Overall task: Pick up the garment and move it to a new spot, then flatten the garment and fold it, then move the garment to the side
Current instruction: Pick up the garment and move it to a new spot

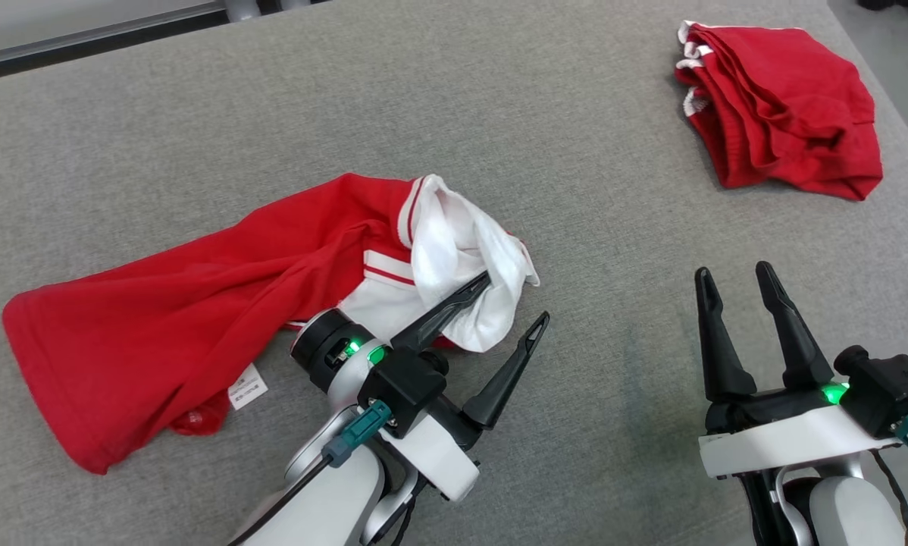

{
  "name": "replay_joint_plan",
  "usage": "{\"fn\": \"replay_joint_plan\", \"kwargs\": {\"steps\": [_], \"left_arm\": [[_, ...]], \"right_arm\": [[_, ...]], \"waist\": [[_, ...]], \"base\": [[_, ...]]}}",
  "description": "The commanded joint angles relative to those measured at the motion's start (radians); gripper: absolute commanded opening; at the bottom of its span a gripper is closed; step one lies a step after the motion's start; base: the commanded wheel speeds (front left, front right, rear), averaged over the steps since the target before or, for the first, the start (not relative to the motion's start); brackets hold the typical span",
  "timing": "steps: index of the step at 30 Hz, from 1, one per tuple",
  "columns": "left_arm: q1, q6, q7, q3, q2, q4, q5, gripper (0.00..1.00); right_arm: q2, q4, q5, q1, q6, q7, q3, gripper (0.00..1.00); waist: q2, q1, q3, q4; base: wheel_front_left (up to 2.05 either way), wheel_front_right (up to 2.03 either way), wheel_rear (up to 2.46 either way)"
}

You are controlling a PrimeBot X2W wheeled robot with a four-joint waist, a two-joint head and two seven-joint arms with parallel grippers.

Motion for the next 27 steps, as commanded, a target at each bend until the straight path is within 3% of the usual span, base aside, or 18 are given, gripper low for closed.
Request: {"fn": "replay_joint_plan", "kwargs": {"steps": [1,6,11,18,27], "left_arm": [[-0.016,0.000,-0.011,-0.005,0.009,-0.020,-0.011,1.00],[0.003,0.015,-0.031,0.024,0.028,-0.102,-0.027,1.00],[0.027,0.084,-0.037,0.115,0.037,-0.167,-0.045,1.00],[0.080,0.176,-0.039,0.318,0.064,-0.209,-0.090,1.00],[0.225,0.186,-0.038,0.476,0.131,-0.150,-0.160,1.00]], "right_arm": [[-0.002,0.001,-0.008,-0.010,0.000,-0.005,-0.003,1.00],[-0.011,-0.008,-0.026,-0.007,0.000,0.013,-0.019,1.00],[-0.025,-0.027,-0.038,0.002,0.000,0.037,-0.035,1.00],[-0.045,-0.056,-0.053,0.020,0.000,0.069,-0.055,1.00],[-0.066,-0.063,-0.068,0.049,0.000,0.100,-0.059,1.00]], "waist": [[0.0000,0.0000,-0.017,0.033],[0.0000,0.0000,-0.049,0.101],[0.0000,0.0000,-0.077,0.170],[0.0000,0.0000,-0.115,0.252],[0.0000,0.0000,-0.180,0.296]], "base": [[0.00,0.00,0.00],[0.00,0.00,0.00],[0.00,0.00,0.00],[0.00,0.00,0.00],[0.00,0.00,0.00]]}}
